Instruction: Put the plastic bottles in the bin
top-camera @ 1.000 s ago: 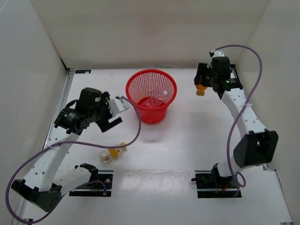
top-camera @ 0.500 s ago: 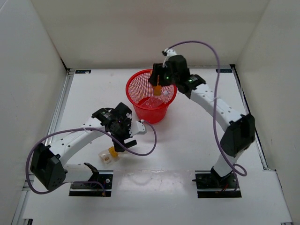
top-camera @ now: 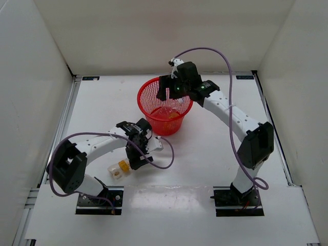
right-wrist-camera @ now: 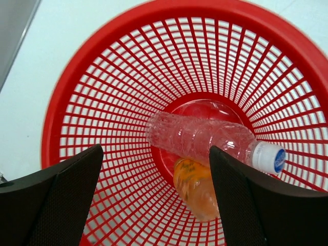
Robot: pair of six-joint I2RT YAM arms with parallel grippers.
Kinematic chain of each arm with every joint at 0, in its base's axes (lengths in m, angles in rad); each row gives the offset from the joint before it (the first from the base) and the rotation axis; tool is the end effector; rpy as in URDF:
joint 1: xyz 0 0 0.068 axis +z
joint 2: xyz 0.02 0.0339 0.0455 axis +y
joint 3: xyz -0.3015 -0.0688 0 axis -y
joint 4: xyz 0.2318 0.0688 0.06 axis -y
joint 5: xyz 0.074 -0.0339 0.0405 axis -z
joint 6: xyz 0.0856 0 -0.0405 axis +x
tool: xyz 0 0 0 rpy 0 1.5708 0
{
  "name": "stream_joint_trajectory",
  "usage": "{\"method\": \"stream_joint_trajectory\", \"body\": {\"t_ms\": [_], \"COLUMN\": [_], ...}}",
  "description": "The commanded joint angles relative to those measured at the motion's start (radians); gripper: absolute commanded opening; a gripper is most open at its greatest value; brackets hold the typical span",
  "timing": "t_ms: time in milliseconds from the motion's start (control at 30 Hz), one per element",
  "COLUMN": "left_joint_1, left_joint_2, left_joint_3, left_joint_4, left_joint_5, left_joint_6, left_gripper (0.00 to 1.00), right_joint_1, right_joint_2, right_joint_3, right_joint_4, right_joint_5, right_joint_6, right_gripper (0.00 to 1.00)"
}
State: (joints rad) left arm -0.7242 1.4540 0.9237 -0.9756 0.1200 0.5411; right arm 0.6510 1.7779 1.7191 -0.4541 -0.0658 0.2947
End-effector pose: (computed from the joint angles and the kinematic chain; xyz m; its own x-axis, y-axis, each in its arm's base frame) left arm 0.1621 -0.1571 0.1888 -0.2989 0.9471 -0.1171 0.9538 0.2925 -0.0690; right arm 0.3592 0.2807 0.3766 -0.5624 -0.0641 -0.8244 -0.5088 0.8127 0.2840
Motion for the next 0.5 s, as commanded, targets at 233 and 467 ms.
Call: {"method": "stream_joint_trajectory", "body": {"t_ms": [233, 467], "left_joint_1": [-0.006, -0.006], "left_joint_2": [0.014, 0.065], "left_joint_3": [-0.025, -0.045], "left_joint_4": [-0.017, -0.041], "left_joint_5": [-0.082, -0.077], "left_joint_6": [-0.024, -0.004], "left_gripper": [1.0, 0.86], "right_joint_1": [0.001, 0.001], "right_joint_2": [-0.143, -0.173], "right_joint_3": [0.027, 0.017], "right_joint_4": [0.012, 0.022], "right_joint_5": [0.041, 0.052], "right_joint_6": [-0.057, -0.057], "right_gripper": [0.89, 0.89]}}
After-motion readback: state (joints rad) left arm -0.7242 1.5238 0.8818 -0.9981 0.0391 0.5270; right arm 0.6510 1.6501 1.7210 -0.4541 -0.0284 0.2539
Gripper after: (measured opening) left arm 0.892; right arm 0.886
